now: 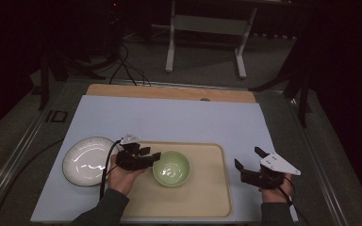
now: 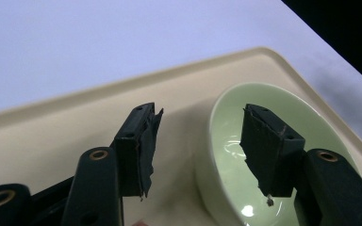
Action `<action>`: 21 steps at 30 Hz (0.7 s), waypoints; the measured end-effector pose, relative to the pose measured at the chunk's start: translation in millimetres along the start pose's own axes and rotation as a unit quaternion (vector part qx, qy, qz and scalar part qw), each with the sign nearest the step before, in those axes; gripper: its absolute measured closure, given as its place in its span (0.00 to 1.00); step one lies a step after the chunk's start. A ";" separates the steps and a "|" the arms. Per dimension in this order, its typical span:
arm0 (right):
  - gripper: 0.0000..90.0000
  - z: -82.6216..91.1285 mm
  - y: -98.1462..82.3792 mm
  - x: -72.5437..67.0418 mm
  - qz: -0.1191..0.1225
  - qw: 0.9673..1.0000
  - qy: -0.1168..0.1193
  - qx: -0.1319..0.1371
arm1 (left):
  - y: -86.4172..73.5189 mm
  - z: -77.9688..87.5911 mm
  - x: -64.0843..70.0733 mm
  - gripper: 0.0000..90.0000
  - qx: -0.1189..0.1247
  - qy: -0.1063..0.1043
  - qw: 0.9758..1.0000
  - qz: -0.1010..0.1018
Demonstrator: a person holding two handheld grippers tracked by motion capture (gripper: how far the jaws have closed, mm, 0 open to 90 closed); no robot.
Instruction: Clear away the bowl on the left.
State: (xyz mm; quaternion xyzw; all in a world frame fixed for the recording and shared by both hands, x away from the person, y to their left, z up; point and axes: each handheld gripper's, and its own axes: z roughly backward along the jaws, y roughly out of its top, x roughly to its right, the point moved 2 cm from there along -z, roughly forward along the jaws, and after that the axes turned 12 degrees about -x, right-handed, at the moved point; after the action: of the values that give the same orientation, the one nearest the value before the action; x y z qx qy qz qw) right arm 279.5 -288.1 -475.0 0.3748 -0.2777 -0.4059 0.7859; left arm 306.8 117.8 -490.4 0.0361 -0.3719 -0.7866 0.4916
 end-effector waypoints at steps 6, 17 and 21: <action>0.15 0.5 0.0 0.5 -0.001 1.000 0.001 0.002 | -0.4 22.8 -9.8 0.47 0.016 0.061 0.998 -0.024; 0.15 1.8 -0.3 1.6 -0.006 1.000 0.001 0.004 | -12.3 64.4 -26.7 0.44 0.057 0.132 0.987 -0.067; 0.15 2.2 -0.7 2.4 -0.009 1.000 0.002 0.004 | -19.2 74.9 -33.5 0.43 0.068 0.142 0.985 -0.066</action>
State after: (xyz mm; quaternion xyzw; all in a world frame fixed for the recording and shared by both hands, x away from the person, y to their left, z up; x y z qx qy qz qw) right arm 278.8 -291.2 -474.0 0.3813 -0.2744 -0.4109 0.7813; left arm 278.0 190.3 -458.7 0.2052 -0.3472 -0.7772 0.4831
